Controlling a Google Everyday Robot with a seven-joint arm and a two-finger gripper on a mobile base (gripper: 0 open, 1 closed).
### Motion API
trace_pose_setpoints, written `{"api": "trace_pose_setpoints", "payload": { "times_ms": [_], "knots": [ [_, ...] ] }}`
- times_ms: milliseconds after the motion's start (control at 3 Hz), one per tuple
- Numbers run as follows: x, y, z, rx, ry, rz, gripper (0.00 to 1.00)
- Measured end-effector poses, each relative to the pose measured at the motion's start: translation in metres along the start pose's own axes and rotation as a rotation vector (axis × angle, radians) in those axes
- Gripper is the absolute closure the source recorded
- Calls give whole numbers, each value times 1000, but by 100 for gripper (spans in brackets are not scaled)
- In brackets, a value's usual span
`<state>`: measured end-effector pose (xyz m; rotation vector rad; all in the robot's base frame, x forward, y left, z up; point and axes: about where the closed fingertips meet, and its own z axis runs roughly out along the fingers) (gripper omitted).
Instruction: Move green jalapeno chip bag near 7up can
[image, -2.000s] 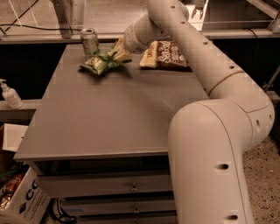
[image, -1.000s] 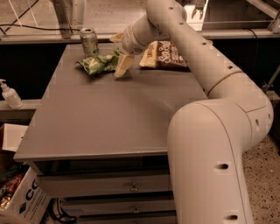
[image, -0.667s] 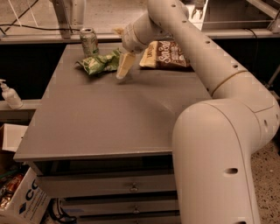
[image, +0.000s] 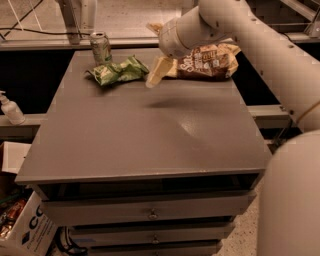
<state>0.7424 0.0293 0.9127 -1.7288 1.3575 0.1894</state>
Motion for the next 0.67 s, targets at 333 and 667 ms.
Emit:
{"api": "trace_pose_setpoints", "payload": {
  "times_ms": [333, 667],
  "knots": [
    [11, 22, -49, 72, 19, 56, 0],
    [28, 34, -53, 64, 41, 76, 0]
  ]
}}
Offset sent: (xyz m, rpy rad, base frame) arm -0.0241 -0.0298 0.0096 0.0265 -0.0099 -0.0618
